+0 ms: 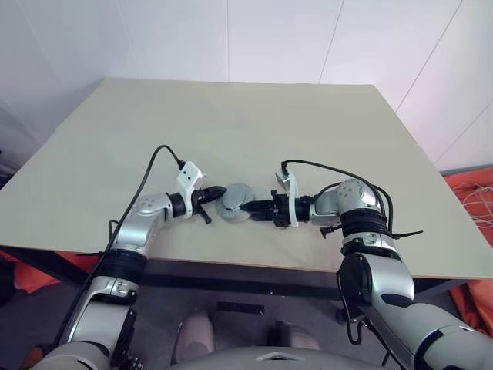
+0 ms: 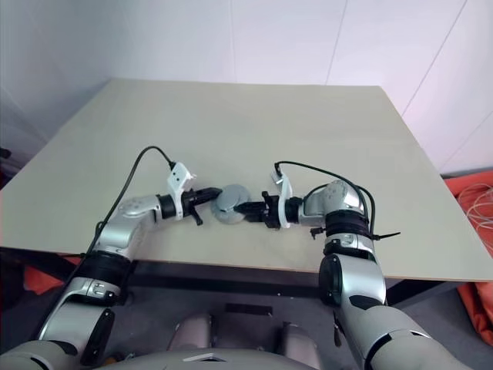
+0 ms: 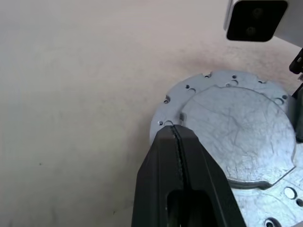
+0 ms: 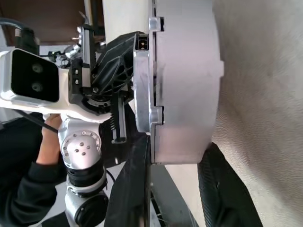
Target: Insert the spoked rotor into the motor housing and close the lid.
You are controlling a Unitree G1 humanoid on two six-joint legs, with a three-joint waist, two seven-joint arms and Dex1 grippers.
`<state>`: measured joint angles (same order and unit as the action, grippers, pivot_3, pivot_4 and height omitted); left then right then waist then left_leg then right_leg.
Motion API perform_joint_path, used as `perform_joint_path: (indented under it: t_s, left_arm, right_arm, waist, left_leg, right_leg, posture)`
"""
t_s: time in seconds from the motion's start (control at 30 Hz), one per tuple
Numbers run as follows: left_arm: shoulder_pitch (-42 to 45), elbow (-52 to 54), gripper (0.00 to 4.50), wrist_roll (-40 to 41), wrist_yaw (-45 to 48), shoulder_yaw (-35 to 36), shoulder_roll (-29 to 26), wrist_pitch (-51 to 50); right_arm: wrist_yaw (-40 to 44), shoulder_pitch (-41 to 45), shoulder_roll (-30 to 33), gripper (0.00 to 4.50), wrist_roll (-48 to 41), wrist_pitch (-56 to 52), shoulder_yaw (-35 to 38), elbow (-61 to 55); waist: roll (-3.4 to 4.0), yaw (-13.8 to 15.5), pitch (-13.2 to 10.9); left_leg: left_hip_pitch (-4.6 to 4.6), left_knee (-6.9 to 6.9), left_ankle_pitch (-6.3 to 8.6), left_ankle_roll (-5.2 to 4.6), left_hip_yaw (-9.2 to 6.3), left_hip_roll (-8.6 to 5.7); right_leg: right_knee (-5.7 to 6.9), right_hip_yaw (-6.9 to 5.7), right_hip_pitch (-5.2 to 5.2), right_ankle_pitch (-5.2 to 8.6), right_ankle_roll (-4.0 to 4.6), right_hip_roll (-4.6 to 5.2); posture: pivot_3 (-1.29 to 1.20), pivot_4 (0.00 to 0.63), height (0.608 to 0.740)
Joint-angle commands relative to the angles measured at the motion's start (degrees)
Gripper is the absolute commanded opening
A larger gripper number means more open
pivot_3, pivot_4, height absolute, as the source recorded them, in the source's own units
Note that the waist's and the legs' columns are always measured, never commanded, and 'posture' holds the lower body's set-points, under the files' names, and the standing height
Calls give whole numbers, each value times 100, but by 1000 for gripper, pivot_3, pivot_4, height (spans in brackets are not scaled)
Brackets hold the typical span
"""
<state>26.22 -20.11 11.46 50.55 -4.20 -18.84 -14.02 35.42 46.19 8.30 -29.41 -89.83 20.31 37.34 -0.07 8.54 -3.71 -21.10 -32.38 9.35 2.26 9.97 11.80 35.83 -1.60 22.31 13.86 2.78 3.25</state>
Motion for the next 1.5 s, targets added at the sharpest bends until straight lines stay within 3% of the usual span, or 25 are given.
perform_joint_path:
  t_s: [0.03, 0.53, 0.77, 1.0, 1.17, 1.3, 1.4, 1.5]
  left_arm:
    - [76, 143, 0, 73, 82, -90, 95, 23]
    - [124, 126, 0, 175, 89, 47, 129, -10]
    - [193, 290, 0, 695, -139, 569, 275, -331]
    - [124, 609, 0, 1811, -1107, 1718, 459, -1406]
    - [151, 812, 0, 3261, -2143, 2799, 650, -3124]
    - [62, 938, 0, 3998, -2198, 3152, 709, -3685]
    - [-149, 1261, 0, 4269, -1898, 3180, 816, -3521]
    - [-271, 1368, 536, 4682, -1793, 3148, 829, -3897]
  right_arm:
    - [2, 96, -57, 1111, -274, -54, 55, -323]
    - [-54, 88, 67, 1110, -327, -68, 156, -448]
    - [-63, 104, 123, 1110, -383, -1, 235, -513]
    - [98, 237, 346, 1110, -586, 5, 234, -698]
    - [356, 364, 583, 1110, -795, -87, 74, -912]
    - [470, 450, 704, 1110, -921, -168, -11, -1025]
    - [518, 504, 773, 1110, -1008, -253, -78, -1129]
    - [628, 507, 875, 1110, -1162, -267, -252, -1217]
  waist:
    - [0, 2, 0]
    - [0, 13, 0]
    - [0, 15, 0]
    - [0, 9, 0]
    - [0, 12, -1]
    - [-1, 17, -1]
    - [-1, 19, -1]
    - [-1, 27, -1]
  left_leg:
    - [0, 0, 0, 0, -1, 0]
    - [-6, 3, 0, 0, -1, -1]
    - [-12, 2, 0, 0, 1, -2]
    - [-16, 1, 0, 0, 2, -1]
    - [-24, -6, 1, -1, 1, -3]
    - [-25, -7, 1, -1, 0, -3]
    - [-27, -6, 1, -3, -1, -3]
    - [-30, -7, 1, -3, -2, -2]
  right_leg:
    - [0, 0, 0, 0, 0, 0]
    - [-3, -1, 3, 0, 0, 0]
    - [-3, -2, 7, -1, -1, 0]
    - [-2, -4, 10, -1, 0, -2]
    - [-3, -6, 10, -1, 0, -2]
    - [-4, -8, 10, -1, 0, -3]
    - [-9, -9, 8, -1, 0, -2]
    - [-9, -12, 9, -1, 0, -3]
  posture:
    - [0, 0, 740]
    - [0, 0, 740]
    - [0, 0, 740]
    - [0, 0, 740]
    - [0, 0, 740]
    - [0, 0, 740]
    - [0, 0, 740]
    - [0, 0, 740]
